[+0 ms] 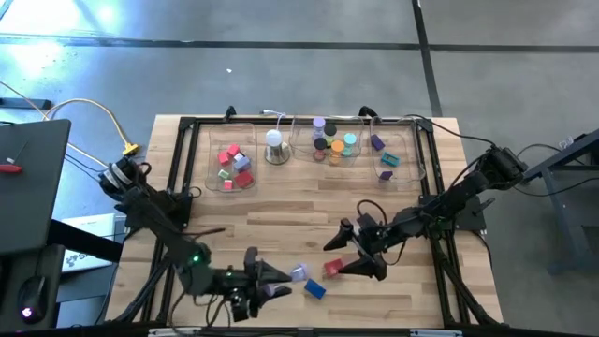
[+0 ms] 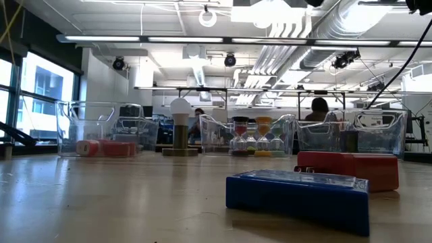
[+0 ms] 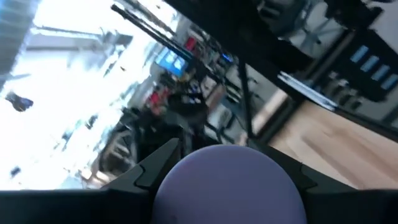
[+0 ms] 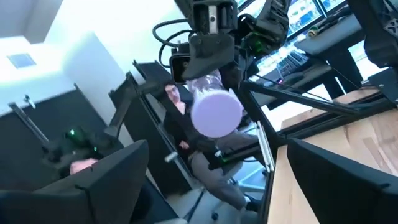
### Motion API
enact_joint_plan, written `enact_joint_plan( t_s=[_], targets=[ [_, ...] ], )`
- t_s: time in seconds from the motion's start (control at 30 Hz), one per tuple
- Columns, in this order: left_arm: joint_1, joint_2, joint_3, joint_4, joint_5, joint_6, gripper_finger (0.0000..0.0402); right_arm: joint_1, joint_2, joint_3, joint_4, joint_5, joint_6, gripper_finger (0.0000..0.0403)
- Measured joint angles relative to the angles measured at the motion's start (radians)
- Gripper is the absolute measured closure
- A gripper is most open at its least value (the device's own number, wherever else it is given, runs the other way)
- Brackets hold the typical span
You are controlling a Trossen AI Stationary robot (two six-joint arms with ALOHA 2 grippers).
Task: Pick & Place Office items
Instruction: Put the purple hourglass into the middle transparent bin
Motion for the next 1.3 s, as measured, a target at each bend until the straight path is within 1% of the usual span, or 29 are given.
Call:
enact_joint_plan(
  t_s=[0.07,0.13,0.2,0.4,0.47,0.53,0.67,0.73,0.8,1.07,1.17,1.3],
  targets=[
    [0.034,0.000,0.000,0.034,0.072,0.027,0.0231,-0.002,0.000,0.000,0.015,0.019,0.026,0.0030],
    [0.070,0.000,0.000,0.052,0.153,0.031,0.0231,-0.003,0.000,0.006,0.021,0.051,0.044,0.0030],
    [0.105,0.000,0.000,0.066,0.216,0.030,0.0230,-0.003,0.000,0.022,0.021,0.061,0.045,0.0030],
    [0.187,0.000,0.000,0.078,0.342,0.023,0.0230,-0.003,0.000,0.083,0.021,-0.002,0.043,0.0030],
    [0.210,0.000,0.000,0.080,0.405,0.011,0.0230,-0.002,0.000,0.101,0.011,-0.003,0.043,0.0030],
    [0.228,0.000,0.000,0.079,0.446,0.004,0.0230,-0.005,0.000,0.115,-0.023,0.014,0.043,0.0030],
    [0.247,0.000,0.000,0.080,0.454,0.004,0.0230,-0.015,0.000,0.122,-0.090,0.074,0.073,0.0030],
    [0.250,0.000,0.000,0.080,0.454,0.005,0.0230,-0.024,0.000,0.122,-0.115,0.087,0.096,0.0030],
    [0.248,0.000,0.000,0.080,0.456,0.010,0.0232,-0.032,0.001,0.122,-0.116,0.072,0.099,0.0030],
    [0.239,0.000,0.000,0.079,0.457,0.012,0.0235,-0.035,0.001,0.122,-0.115,0.075,0.097,0.0030],
    [0.231,0.000,0.000,0.080,0.457,0.015,0.0234,-0.035,0.001,0.122,-0.149,0.075,0.089,0.0030],
    [0.207,0.001,0.000,0.102,0.457,0.066,0.0235,-0.035,0.001,0.122,-0.174,0.064,0.065,0.0030]
  ],
)
